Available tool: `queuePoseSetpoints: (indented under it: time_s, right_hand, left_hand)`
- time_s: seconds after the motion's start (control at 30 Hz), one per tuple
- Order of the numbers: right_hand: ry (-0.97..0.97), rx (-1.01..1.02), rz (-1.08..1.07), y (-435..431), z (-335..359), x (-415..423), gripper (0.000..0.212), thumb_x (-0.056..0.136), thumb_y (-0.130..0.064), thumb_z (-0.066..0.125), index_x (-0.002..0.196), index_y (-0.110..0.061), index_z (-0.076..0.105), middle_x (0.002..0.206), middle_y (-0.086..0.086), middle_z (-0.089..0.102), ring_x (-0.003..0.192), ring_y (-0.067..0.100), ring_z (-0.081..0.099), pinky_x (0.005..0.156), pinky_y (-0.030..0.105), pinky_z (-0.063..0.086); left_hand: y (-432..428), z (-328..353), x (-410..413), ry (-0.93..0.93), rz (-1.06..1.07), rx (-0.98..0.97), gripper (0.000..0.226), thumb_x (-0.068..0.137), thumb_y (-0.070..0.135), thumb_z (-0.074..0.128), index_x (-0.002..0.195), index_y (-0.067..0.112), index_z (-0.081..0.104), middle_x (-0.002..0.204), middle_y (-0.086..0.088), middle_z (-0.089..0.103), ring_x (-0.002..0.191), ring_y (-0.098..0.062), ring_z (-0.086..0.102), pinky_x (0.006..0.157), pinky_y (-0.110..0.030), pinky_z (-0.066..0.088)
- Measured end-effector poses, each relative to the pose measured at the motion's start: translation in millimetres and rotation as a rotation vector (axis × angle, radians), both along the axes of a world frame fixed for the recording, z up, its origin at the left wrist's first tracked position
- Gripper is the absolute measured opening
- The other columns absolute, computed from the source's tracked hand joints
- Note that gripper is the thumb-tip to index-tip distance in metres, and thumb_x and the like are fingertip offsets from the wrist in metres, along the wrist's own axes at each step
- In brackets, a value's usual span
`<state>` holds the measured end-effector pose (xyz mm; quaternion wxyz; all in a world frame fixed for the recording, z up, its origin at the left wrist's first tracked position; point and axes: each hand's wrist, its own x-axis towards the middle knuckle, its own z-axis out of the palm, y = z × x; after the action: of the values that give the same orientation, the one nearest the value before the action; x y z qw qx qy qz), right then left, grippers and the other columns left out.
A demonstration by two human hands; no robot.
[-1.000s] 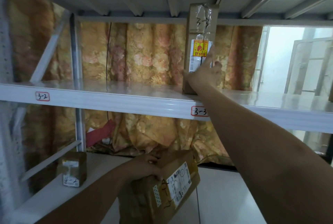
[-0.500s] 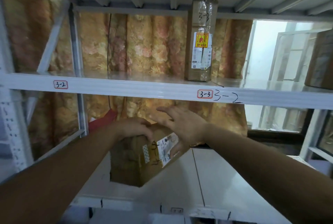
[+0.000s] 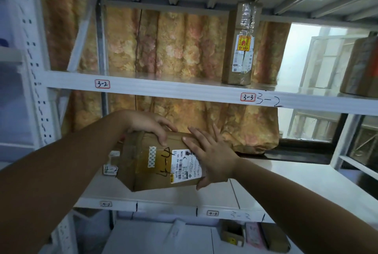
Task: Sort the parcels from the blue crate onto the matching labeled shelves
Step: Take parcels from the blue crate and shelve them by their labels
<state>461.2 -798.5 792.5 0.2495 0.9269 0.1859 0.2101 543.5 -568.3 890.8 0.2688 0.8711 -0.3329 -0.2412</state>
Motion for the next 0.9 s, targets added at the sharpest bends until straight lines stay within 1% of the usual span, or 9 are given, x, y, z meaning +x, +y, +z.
queuePoseSetpoints:
  time_s: [0.1,0.23,0.37,0.47,0.6,0.7,0.77,0.83,0.9]
  right_hand:
    - [-0.072,0.081,0.012,14.1,-9.9,-6.5,0.134,0.045,-0.075,0.072,0.148,-0.021,0.006,0.141,0.031,0.038,0.127,0.044,0.043,0.102,0.063,0.035]
    - [-0.183,0.126,0.028,22.4,-13.0,-12.7,0.129,0.042,-0.066,0.075,0.147,-0.023,0.013,0.133,0.028,0.047,0.115,0.041,0.053,0.092,0.055,0.047]
    - [-0.292,0.235,-0.014,31.0,-5.7,-16.3,0.121,0.047,-0.063,0.069,0.148,-0.026,0.012,0.129,0.025,0.05,0.11,0.04,0.055,0.087,0.053,0.051]
    - [-0.311,0.483,-0.108,47.3,1.0,-17.9,0.126,0.049,-0.06,0.071,0.148,-0.033,-0.003,0.134,0.024,0.046,0.112,0.043,0.052,0.091,0.054,0.048]
    - [-0.265,0.699,-0.22,72.0,4.2,-17.7,0.129,0.058,-0.064,0.07,0.141,-0.043,-0.026,0.146,0.016,0.026,0.13,0.036,0.034,0.104,0.049,0.034]
    - [-0.256,0.771,-0.211,83.3,0.4,-15.3,0.128,0.061,-0.064,0.07,0.14,-0.044,-0.028,0.146,0.014,0.022,0.132,0.033,0.03,0.106,0.048,0.033]
    - [-0.269,0.831,-0.208,87.7,-0.5,-13.5,0.126,0.062,-0.064,0.07,0.14,-0.044,-0.028,0.143,0.015,0.024,0.129,0.034,0.031,0.105,0.049,0.035]
    - [-0.291,0.856,-0.204,91.9,-3.3,-11.3,0.126,0.062,-0.064,0.071,0.141,-0.044,-0.025,0.143,0.018,0.027,0.128,0.036,0.033,0.105,0.05,0.035]
    - [-0.328,0.82,-0.177,94.3,-11.2,-10.1,0.127,0.061,-0.065,0.073,0.141,-0.042,-0.022,0.145,0.021,0.029,0.127,0.038,0.036,0.104,0.053,0.036]
  left_hand:
    - [8.4,2.8,-7.6,-0.078,-0.03,0.023,0.074,0.055,0.038,0.076,0.126,0.039,0.055,0.123,0.01,0.055,0.102,-0.013,0.062,0.077,-0.025,0.051]
    - [15.7,5.6,-16.0,-0.235,-0.084,0.032,0.06,0.07,0.052,0.069,0.126,0.041,0.053,0.124,0.015,0.051,0.109,-0.005,0.054,0.079,-0.02,0.042]
    - [39.1,10.4,-12.6,-0.26,0.155,-0.789,0.031,0.078,0.055,0.054,0.1,0.041,0.071,0.118,0.014,0.065,0.115,-0.008,0.055,0.09,-0.03,0.041]
    - [48.8,4.2,-8.6,-0.182,0.395,-1.242,0.025,0.093,0.041,0.049,0.108,0.031,0.067,0.118,0.007,0.063,0.12,-0.015,0.052,0.099,-0.034,0.042]
    - [43.1,-23.5,-13.0,-0.28,0.509,-1.247,0.05,0.097,0.046,0.044,0.142,0.025,0.039,0.135,0.008,0.047,0.116,-0.003,0.05,0.089,-0.014,0.041]
    - [45.7,-34.6,-13.2,-0.228,0.625,-1.326,0.077,0.086,0.065,0.047,0.15,0.03,0.023,0.154,0.005,0.031,0.136,-0.013,0.034,0.104,-0.029,0.031]
    - [47.4,-44.2,-17.4,-0.087,0.555,-1.296,0.099,0.068,0.081,0.054,0.15,0.036,0.02,0.151,0.006,0.036,0.135,-0.019,0.039,0.106,-0.044,0.035]
    - [43.3,-60.1,-19.1,0.051,0.436,-1.266,0.094,0.071,0.066,0.065,0.148,0.035,0.022,0.141,0.004,0.05,0.12,-0.021,0.056,0.095,-0.049,0.048]
    - [38.4,-72.8,-21.5,0.184,0.369,-1.291,0.068,0.084,0.033,0.062,0.144,0.026,0.032,0.126,0.0,0.061,0.1,-0.016,0.067,0.077,-0.038,0.058]
